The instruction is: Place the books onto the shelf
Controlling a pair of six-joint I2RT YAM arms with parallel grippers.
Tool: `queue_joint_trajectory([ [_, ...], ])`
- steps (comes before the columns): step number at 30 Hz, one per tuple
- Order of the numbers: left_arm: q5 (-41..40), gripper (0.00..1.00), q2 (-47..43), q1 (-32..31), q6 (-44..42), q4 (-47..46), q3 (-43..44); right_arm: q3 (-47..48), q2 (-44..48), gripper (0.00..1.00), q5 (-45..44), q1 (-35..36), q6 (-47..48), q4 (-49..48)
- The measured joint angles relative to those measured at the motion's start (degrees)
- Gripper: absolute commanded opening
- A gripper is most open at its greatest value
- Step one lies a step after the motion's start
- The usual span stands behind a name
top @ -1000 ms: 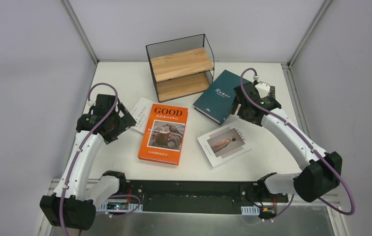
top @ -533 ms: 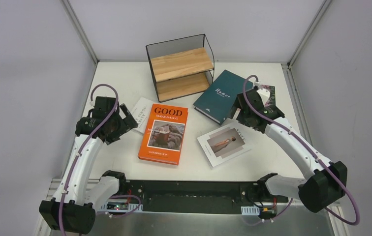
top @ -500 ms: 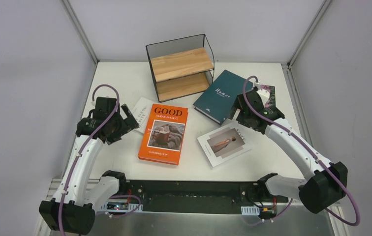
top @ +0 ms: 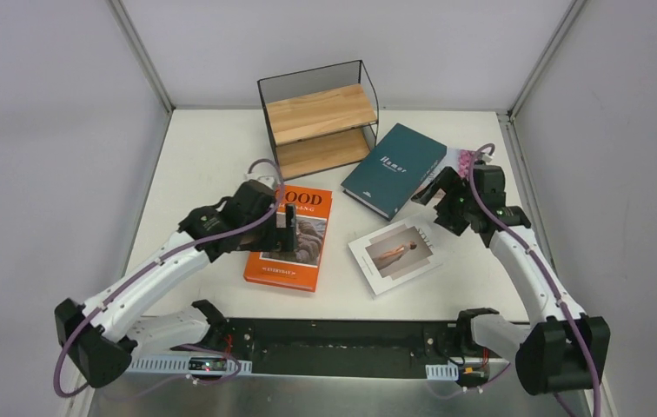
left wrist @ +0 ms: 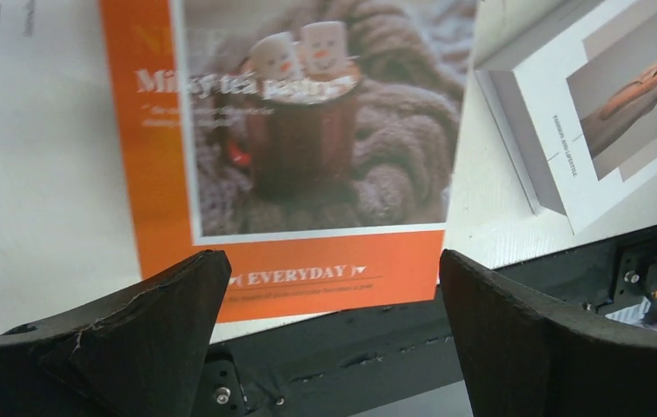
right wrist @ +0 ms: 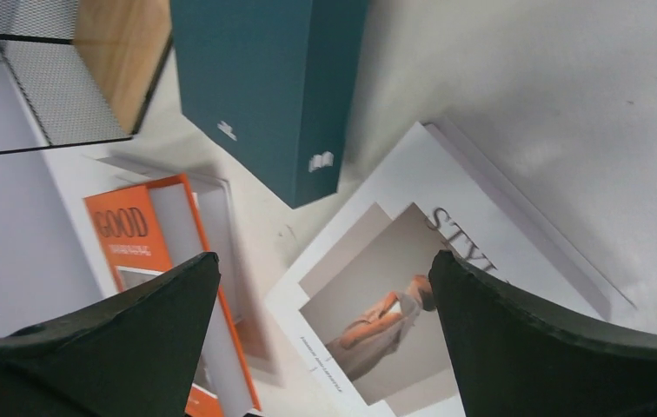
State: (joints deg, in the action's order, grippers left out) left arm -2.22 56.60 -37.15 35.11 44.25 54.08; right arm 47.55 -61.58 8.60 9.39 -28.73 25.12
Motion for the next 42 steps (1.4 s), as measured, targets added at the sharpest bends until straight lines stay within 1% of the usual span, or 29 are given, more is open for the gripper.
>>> queue_joint_trajectory([
  [3,-3.21,0.99,4.15,-5.51,-0.02,-1.11,2.75,-0.46,-2.32,0.97,5.14,-2.43,-1.27,-3.65],
  [7,-6.23,0.99,5.11,-7.37,-0.02,-3.61,4.39,-1.49,-6.95,0.98,10.23,-4.00,-3.91,-9.90],
  [10,-8.46,0.99,3.17,-7.43,-0.02,-4.72,4.37,-1.73,-10.99,0.98,11.61,-4.33,-5.97,-13.64],
  [14,-11.15,0.99,-1.53,-7.43,0.09,-5.92,3.50,-2.47,-16.11,0.98,11.76,-4.33,-7.96,-19.26],
  [20,-15.02,0.99,-8.48,-7.43,1.09,-6.60,-1.07,-2.54,-22.21,0.93,11.39,-3.89,-9.64,-25.44],
  [25,-15.63,0.99,-11.41,-7.43,1.57,-6.58,-2.08,-2.54,-26.64,0.90,10.71,-2.21,-11.08,-30.36],
  [34,-13.86,0.99,-12.04,-7.43,2.10,-6.69,-2.60,-2.54,-33.73,0.90,10.56,0.50,-15.74,-39.43],
  [38,-13.18,0.99,-12.39,-7.43,2.86,-6.75,-3.48,-2.54,-34.38,0.91,10.58,0.94,-16.85,-40.57],
  [42,-13.18,0.99,-12.81,-7.43,4.13,-6.67,-4.52,-3.06,-34.38,0.92,10.91,1.07,-17.62,-43.67],
])
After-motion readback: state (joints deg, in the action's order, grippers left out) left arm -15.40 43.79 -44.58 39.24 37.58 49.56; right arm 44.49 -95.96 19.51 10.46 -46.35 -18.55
